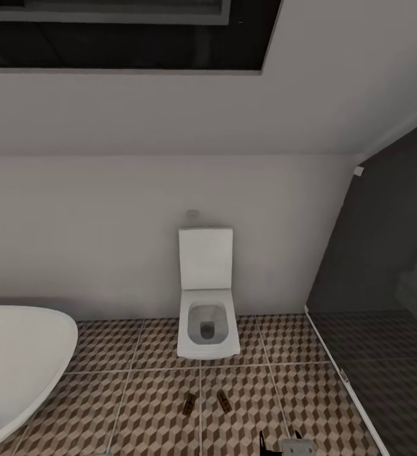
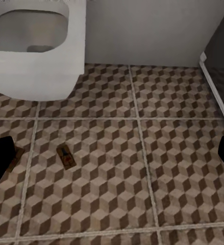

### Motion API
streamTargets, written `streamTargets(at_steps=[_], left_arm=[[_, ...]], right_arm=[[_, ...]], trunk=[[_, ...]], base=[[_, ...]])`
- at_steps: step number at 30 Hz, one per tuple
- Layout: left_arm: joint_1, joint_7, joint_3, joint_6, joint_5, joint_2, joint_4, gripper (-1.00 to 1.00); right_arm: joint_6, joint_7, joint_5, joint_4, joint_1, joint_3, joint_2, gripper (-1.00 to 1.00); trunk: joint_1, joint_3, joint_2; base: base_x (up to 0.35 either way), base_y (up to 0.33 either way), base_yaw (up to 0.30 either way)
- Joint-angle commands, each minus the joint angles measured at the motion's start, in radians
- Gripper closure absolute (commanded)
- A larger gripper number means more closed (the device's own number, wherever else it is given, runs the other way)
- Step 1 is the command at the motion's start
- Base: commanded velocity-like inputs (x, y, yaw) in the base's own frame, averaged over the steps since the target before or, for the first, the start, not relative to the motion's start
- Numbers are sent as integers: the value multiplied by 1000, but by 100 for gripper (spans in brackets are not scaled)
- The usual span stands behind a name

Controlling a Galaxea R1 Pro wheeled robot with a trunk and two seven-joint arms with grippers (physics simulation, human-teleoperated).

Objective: Take the four mousetraps from the cabinet in the bathroom and place them on the bathroom floor. Make sure all four end up on the same floor surface, and ensure that at least two of them are either under or directly next to the same bathroom sink.

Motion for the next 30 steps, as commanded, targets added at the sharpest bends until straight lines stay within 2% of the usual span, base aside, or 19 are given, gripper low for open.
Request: streamTargets(at_steps=[1, 30], left_arm=[[-1, 6, -6, -3, -4, 0, 2, -100], [-1, 5, -6, -1, -3, -2, 5, -100]], right_arm=[[-3, -3, -7, 1, -1, 9, 0, -100], [-8, -5, -8, 1, -1, 9, -1, -100]], trunk=[[1, -2, -2], [1, -2, -2]], base=[[0, 0, 0], [0, 0, 0]])
